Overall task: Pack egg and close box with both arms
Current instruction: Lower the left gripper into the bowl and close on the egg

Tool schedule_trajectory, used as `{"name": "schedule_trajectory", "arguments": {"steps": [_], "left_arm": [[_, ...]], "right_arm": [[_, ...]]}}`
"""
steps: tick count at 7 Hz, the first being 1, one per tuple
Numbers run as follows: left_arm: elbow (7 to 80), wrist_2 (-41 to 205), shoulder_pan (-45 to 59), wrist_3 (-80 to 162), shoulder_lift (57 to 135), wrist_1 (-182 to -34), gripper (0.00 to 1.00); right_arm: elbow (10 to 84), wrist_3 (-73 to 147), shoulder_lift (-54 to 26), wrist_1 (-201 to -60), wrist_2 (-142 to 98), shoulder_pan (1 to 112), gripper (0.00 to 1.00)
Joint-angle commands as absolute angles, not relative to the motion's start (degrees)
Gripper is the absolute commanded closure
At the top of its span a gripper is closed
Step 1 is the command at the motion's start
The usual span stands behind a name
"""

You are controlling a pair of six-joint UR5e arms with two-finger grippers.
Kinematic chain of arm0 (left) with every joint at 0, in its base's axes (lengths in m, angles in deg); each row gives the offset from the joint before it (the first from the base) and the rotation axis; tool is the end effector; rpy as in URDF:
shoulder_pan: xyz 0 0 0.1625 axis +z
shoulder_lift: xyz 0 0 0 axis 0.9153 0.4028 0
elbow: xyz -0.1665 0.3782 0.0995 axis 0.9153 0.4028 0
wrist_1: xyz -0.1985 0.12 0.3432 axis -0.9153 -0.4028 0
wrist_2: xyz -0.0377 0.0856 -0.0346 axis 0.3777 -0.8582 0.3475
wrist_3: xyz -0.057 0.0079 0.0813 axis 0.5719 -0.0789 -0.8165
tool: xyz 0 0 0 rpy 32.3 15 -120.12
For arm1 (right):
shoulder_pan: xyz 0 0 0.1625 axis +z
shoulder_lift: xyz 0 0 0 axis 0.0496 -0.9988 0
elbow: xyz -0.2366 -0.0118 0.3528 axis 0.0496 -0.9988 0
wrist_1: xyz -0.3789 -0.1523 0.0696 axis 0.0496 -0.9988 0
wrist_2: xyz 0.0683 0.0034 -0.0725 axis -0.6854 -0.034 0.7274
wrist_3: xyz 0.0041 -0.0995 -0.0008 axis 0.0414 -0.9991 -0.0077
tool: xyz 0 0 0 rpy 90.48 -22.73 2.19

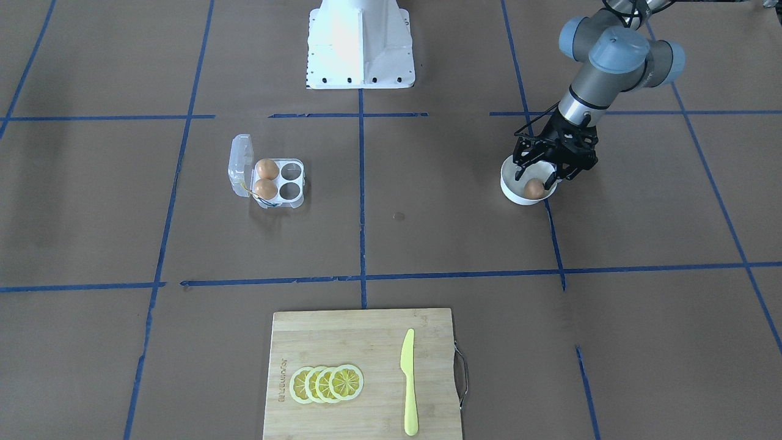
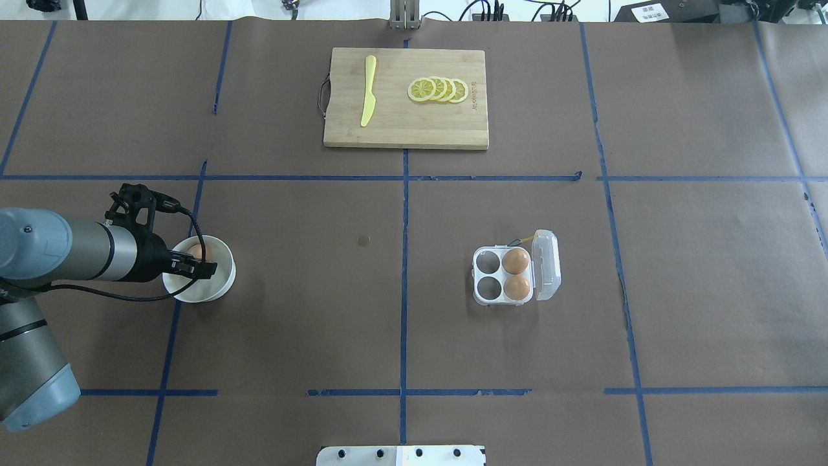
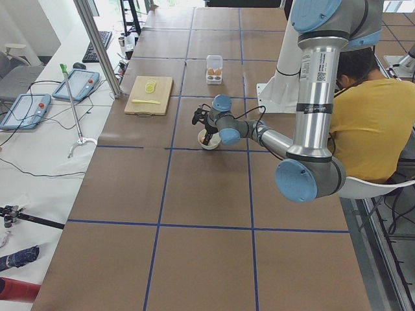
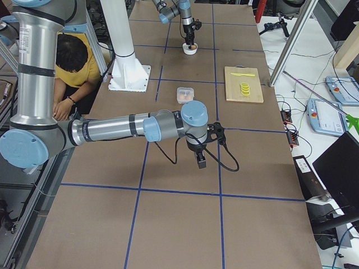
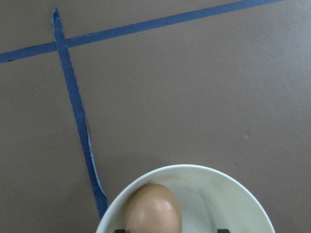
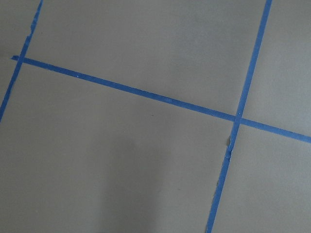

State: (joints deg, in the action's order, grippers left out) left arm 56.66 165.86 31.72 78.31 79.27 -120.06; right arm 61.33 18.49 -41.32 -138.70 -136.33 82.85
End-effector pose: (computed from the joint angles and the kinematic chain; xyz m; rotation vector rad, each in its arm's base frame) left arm 0.3771 -0.3895 0.4442 0.3736 0.9244 0.1860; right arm 0.0269 -0.4484 0.5577 0.2258 -0.8210 -0.2098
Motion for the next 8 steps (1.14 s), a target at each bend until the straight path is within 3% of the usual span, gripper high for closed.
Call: {"name": "schedule_trajectory", "arguments": {"steps": [1, 8], "left_arm": [[56.2, 165.8, 31.9, 78.4, 79.4, -120.1, 0.29], [53.8, 163.8, 32.0, 78.5, 81.9, -120.1, 0.32]], "right_arm": [[61.3, 18.5, -41.5, -138.7, -136.3, 82.8, 0.00], [61.4, 18.5, -41.7, -138.6, -136.4, 82.8, 0.00]]}}
